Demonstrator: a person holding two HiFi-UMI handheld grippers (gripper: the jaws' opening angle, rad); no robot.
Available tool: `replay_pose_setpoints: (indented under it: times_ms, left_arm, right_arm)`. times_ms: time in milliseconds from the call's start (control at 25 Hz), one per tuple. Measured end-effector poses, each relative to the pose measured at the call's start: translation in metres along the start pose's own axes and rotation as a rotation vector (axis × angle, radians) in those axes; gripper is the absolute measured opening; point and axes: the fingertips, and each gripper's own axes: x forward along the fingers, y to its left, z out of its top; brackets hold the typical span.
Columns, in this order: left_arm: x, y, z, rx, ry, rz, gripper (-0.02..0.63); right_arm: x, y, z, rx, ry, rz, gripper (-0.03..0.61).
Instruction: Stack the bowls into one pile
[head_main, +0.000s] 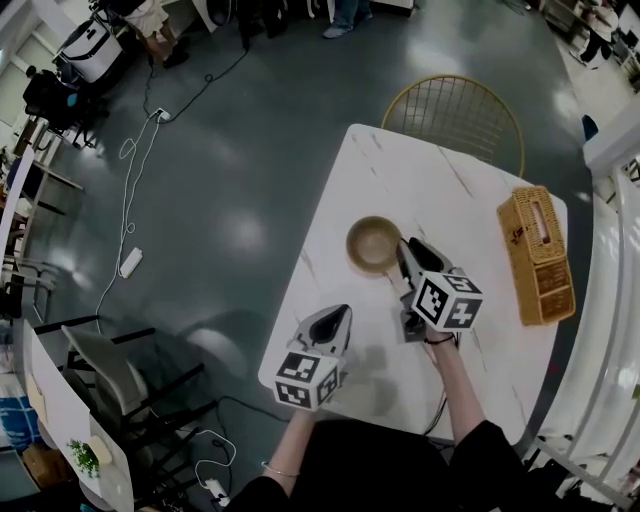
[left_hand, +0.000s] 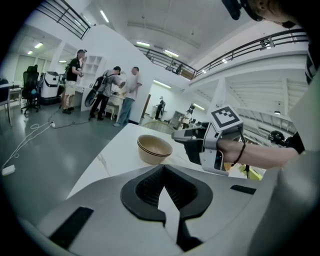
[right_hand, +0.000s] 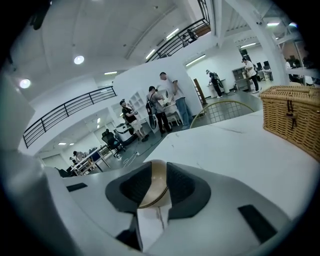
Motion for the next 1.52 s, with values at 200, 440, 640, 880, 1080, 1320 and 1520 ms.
replay_pose_setpoints:
  times_ms: [200, 440, 640, 880, 1080, 1320, 1520]
  left_arm:
    - [-0.01, -0.012, 0.014, 0.037, -0.057, -0.011, 0.014]
    - [-0.025, -0.03, 0.032, 0.095, -0.118, -0.04, 0.014]
    - [-0.038, -0.045, 0.052, 0.152, -0.176, -0.051, 0.014]
    - [-0.055, -0.059, 0.072, 0.221, -0.246, -0.066, 0.014]
    - [-0.072, -0.077, 0.088, 0.256, -0.299, -0.075, 0.014]
    - [-0.084, -0.095, 0.105, 0.297, -0.358, -0.092, 0.014]
    - [-0.09, -0.113, 0.117, 0.315, -0.396, -0.096, 0.014]
  right_arm:
    - [-0.031, 0.013, 0.0, -0.059, -0.015, 0.073, 0.044]
    - [-0.075, 0.031, 0.006, -0.105, -0.062, 0.143, 0.037]
    - [-0.115, 0.04, 0.017, -0.154, -0.122, 0.198, 0.02]
    - [-0.162, 0.043, 0.03, -0.218, -0.206, 0.209, 0.015]
    - [-0.205, 0.041, 0.045, -0.216, -0.291, 0.178, 0.015]
    - [-0.251, 0.031, 0.059, -0.217, -0.386, 0.114, 0.014]
    - [-0.286, 0.013, 0.069, -0.214, -0.449, 0.069, 0.014]
